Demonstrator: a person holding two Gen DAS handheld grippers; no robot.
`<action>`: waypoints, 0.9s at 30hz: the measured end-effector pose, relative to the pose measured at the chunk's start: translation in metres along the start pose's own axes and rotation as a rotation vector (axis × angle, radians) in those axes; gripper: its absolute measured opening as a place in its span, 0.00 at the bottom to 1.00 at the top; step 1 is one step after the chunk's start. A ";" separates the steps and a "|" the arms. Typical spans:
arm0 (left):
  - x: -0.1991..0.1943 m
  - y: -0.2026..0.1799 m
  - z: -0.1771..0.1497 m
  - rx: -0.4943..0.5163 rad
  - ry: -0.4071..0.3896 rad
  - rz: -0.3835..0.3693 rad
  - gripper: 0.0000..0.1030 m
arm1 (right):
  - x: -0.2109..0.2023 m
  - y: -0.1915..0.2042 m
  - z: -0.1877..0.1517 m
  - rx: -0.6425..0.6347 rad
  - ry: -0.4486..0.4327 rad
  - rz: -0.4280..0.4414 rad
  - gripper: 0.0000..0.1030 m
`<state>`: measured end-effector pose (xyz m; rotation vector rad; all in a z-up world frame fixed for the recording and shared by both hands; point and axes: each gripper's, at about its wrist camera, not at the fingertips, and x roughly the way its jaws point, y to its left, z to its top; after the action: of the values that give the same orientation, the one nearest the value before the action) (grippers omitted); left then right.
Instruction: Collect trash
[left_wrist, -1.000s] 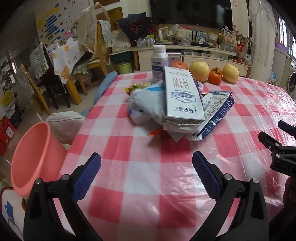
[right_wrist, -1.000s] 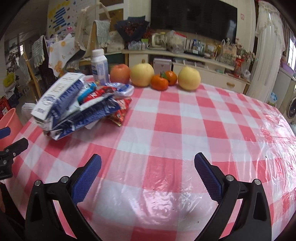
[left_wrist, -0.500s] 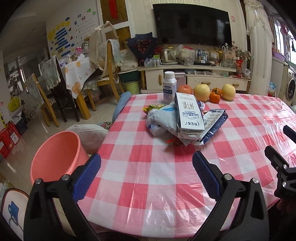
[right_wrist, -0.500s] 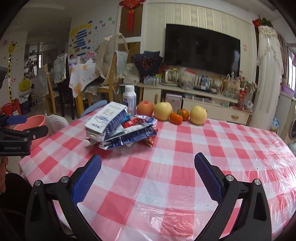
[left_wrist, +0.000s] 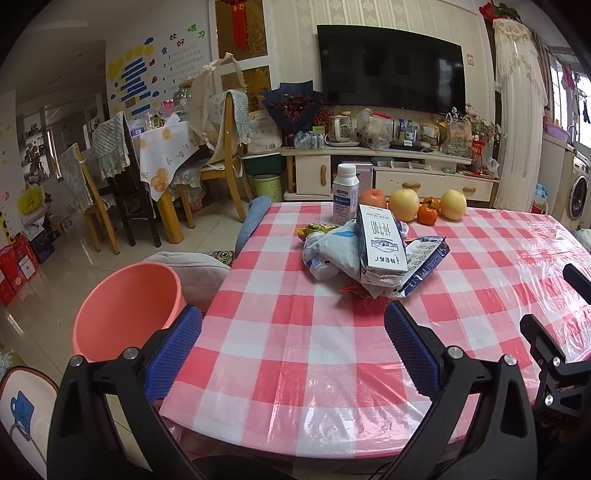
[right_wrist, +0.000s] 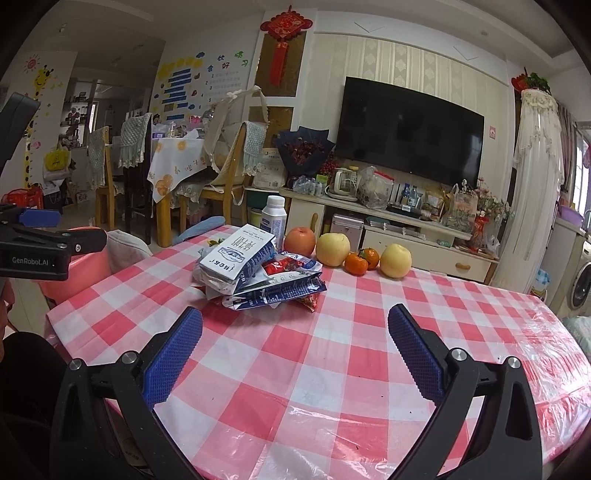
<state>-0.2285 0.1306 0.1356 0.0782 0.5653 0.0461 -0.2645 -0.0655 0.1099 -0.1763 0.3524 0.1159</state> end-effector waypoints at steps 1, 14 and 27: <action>-0.001 -0.001 0.000 0.001 -0.001 0.002 0.97 | -0.001 0.002 0.000 -0.007 0.000 -0.001 0.96; -0.014 0.002 -0.001 0.000 -0.022 0.014 0.97 | -0.010 0.017 0.001 -0.064 0.025 0.010 0.96; -0.015 0.024 0.011 -0.052 -0.015 -0.037 0.97 | -0.024 -0.005 0.035 0.110 -0.004 0.095 0.96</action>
<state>-0.2357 0.1531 0.1552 0.0173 0.5506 0.0244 -0.2744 -0.0654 0.1517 -0.0509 0.3625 0.1899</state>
